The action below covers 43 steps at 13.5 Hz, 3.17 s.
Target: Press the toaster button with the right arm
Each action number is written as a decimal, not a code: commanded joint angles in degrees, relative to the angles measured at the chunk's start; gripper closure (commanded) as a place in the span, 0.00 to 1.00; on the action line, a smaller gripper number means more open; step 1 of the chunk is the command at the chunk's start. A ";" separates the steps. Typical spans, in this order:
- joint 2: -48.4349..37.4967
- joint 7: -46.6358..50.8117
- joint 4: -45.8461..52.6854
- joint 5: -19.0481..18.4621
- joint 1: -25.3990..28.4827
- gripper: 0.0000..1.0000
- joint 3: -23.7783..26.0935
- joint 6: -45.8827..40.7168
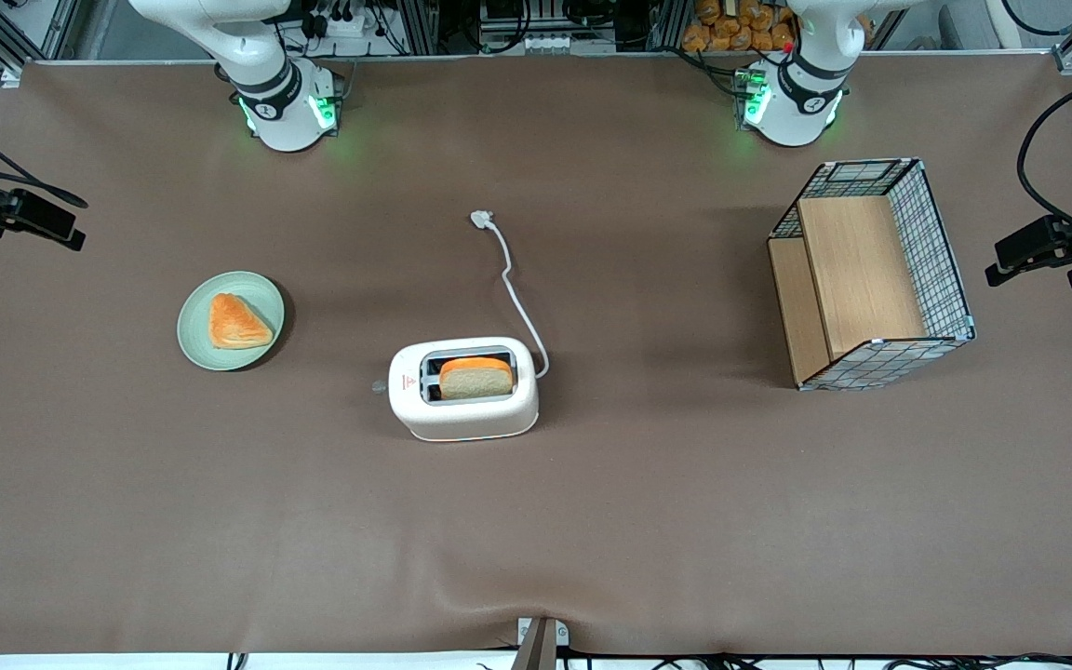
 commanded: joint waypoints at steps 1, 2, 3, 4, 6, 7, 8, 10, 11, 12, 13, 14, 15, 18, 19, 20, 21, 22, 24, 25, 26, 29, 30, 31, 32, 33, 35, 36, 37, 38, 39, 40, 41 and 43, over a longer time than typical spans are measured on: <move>0.55 1.22 1.27 0.39 0.33 0.00 -0.18 -0.40; 0.55 1.13 1.36 0.39 0.33 0.00 -0.18 -0.40; 0.63 0.87 1.45 0.57 0.06 0.00 -0.18 -0.49; 0.98 0.87 1.71 0.74 0.06 0.00 -0.18 -0.49; 1.34 0.87 1.89 0.92 -0.03 0.00 -0.18 -0.49; 1.34 0.87 1.89 0.92 -0.03 0.00 -0.18 -0.40; 1.60 0.61 1.89 1.01 -0.03 0.00 -0.09 -0.31; 2.13 -0.35 1.89 5.02 0.24 0.00 -0.09 -0.40; 2.21 -0.54 1.80 8.10 0.24 0.00 -0.09 -0.57; 2.65 -0.45 1.62 9.43 0.41 0.00 -0.09 -0.92; 3.26 -0.10 1.27 9.71 1.28 0.00 -0.09 -1.10; 4.49 0.08 1.01 9.97 3.12 0.00 -0.09 -1.36; 5.72 0.25 1.01 9.97 4.79 0.00 -0.09 -1.54; 7.57 1.56 1.09 10.06 9.63 0.00 -0.09 -0.93; 8.19 2.09 1.01 10.06 10.08 0.00 -0.09 -0.93; 8.97 2.10 1.09 10.15 10.69 0.00 -0.09 -0.84; 9.68 2.10 1.01 10.93 11.13 0.00 -0.09 -0.84; 10.47 2.10 1.01 11.98 11.31 0.00 -0.09 -0.84; 12.31 2.01 0.92 12.96 11.57 0.00 -0.09 -0.93; 13.02 2.01 0.75 13.05 11.40 0.00 -0.09 -0.67; 13.55 1.92 0.48 13.14 11.31 0.10 -0.09 0.47; 15.04 1.31 -0.75 16.99 11.49 0.76 -0.09 5.83; 15.74 1.31 -0.66 17.61 11.75 0.96 -0.09 6.71; 16.36 1.31 -0.66 17.71 12.01 1.00 -0.09 8.37; 16.71 1.22 -0.66 17.62 12.45 1.00 -0.09 10.22; 17.67 1.05 -0.75 17.62 13.15 1.00 -0.09 12.15; 19.61 1.13 -0.58 17.53 14.90 1.00 -0.09 17.85; 20.66 1.05 -0.57 17.53 15.35 1.00 -0.09 20.32; 21.89 1.13 -0.40 17.62 15.35 1.00 -0.09 22.78; 22.69 1.22 -0.14 17.71 15.62 1.00 -0.09 24.46; 23.30 1.31 -0.05 17.79 15.97 1.00 -0.09 25.17; 23.66 1.31 -0.05 17.97 16.58 1.00 -0.09 25.70; 24.10 1.22 -0.48 19.19 17.37 1.00 -0.09 25.96; 25.85 1.13 -0.57 21.04 17.64 1.00 -0.09 26.14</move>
